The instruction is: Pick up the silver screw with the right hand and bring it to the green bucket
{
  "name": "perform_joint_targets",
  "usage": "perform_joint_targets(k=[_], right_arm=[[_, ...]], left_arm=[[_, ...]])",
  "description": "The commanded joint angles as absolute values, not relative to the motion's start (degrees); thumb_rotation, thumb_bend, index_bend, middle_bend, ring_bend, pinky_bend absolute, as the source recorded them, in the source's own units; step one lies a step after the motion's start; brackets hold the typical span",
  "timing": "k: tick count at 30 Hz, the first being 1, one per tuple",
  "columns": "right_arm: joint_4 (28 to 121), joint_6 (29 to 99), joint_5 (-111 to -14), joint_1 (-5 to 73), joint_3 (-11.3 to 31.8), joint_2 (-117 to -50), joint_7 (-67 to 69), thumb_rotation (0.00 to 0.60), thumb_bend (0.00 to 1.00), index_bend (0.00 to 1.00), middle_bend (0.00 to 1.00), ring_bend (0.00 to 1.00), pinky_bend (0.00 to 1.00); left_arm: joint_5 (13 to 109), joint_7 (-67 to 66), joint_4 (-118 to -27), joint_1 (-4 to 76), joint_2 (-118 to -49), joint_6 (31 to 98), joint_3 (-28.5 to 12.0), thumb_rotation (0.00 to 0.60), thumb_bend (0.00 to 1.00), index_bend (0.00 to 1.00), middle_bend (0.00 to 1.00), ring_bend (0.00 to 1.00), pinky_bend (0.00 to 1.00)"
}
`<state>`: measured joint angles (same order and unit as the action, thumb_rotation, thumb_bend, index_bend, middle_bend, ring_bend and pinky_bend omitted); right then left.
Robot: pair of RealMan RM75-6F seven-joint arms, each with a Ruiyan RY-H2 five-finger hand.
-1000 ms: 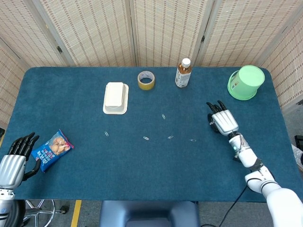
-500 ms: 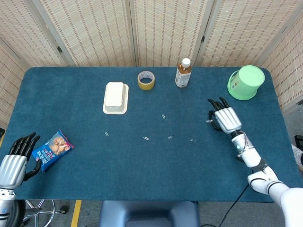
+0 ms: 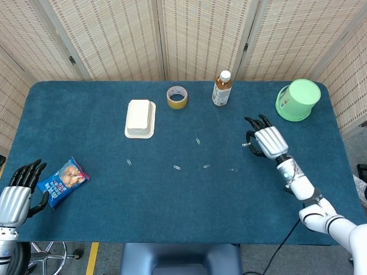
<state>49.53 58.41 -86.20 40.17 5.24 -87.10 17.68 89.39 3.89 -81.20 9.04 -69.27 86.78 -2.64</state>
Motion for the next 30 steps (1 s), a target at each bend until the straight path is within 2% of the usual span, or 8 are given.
perform_joint_targets(k=[1, 18, 30], right_arm=[[52.31, 58.25, -86.12, 40.54, 5.53, -85.81, 16.85, 0.600, 0.42, 0.61, 0.11, 0.16, 0.00], [71.27, 60.49, -86.09, 37.07, 3.61, -79.12, 10.20, 0.600, 0.42, 0.61, 0.12, 0.16, 0.00], [71.29, 59.01, -85.71, 35.73, 2.11, -80.88, 9.13, 0.600, 0.42, 0.61, 0.12, 0.16, 0.00]], left_arm=[[89.48, 2.96, -81.58, 8.81, -69.22, 86.94, -2.53, 0.600, 0.52, 0.07, 0.07, 0.10, 0.13], [90.35, 2.43, -81.87, 8.46, -69.06, 87.92, -2.31, 0.600, 0.52, 0.07, 0.07, 0.10, 0.13], [90.80, 2.69, -82.16, 8.38, -68.86, 88.22, -2.21, 0.600, 0.52, 0.07, 0.07, 0.10, 0.13]])
